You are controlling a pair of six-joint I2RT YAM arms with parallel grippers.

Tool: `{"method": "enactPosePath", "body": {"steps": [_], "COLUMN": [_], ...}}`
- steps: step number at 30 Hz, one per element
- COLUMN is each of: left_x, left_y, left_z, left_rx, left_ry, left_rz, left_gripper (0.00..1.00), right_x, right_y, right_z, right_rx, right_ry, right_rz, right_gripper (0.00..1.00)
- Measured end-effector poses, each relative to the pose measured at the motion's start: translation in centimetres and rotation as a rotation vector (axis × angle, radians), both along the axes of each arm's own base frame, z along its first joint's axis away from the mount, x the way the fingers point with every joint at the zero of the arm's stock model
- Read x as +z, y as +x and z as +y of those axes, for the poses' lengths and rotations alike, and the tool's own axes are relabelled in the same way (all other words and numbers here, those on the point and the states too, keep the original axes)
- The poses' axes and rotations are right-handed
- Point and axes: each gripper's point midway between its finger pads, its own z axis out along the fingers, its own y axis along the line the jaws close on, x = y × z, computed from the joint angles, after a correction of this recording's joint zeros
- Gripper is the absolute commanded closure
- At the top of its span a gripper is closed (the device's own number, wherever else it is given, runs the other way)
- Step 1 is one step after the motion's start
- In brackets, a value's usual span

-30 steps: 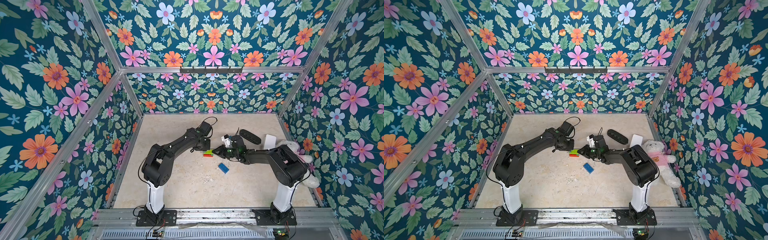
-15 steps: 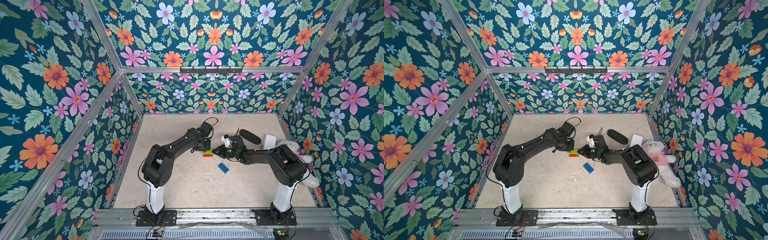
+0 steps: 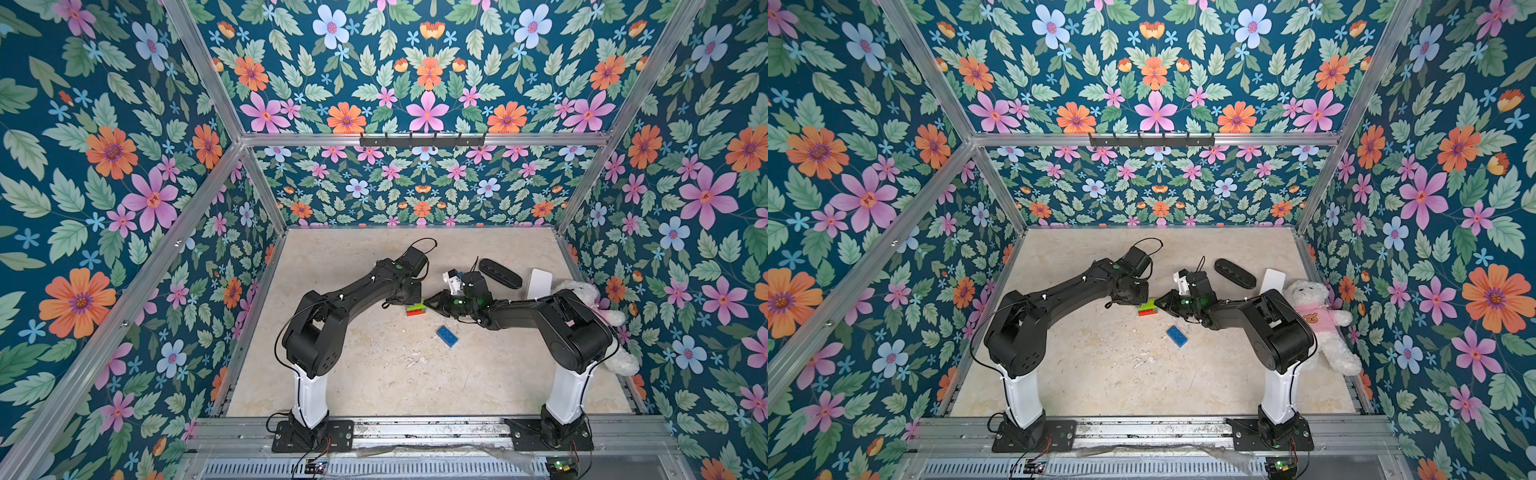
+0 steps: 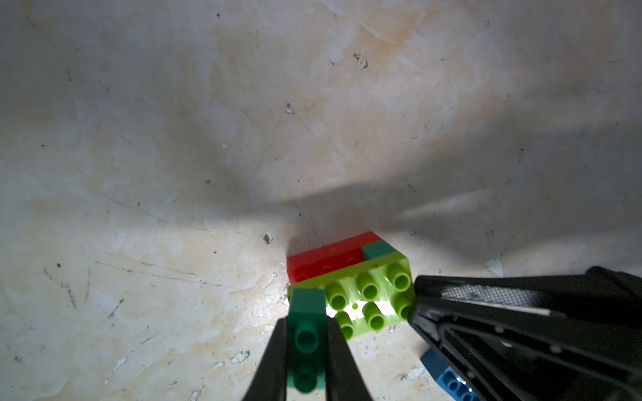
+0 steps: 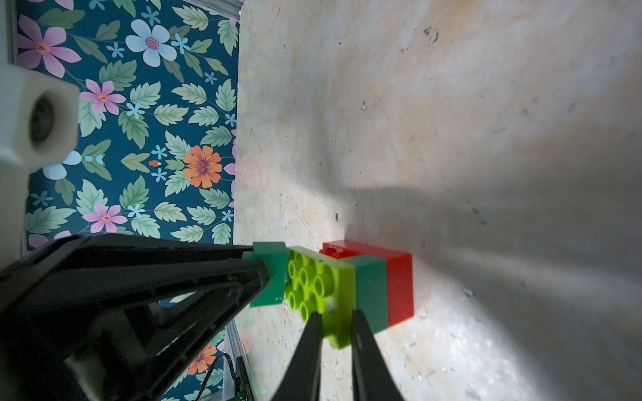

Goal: Assemble the number 5 with lego
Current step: Assemble the lego brick with the lego brick.

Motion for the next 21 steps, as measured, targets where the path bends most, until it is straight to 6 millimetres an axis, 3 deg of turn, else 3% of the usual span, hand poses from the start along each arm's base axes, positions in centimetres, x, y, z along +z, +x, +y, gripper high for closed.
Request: {"method": "enactPosePath", "body": {"steps": [21], "left_x": [-0.09], "left_y": [0.04], "left_z": [0.02], "left_rx": [0.105], "left_ry": [-0.044], "left_rz": [0.0], "left_gripper": [1.0], "right_x": [0.02], "right_y": [0.04], "right_z": [0.04], "right_rx": [-0.01], "right_ry": [0.012], "right_rz": [-0.017], "right_gripper": [0.82]}}
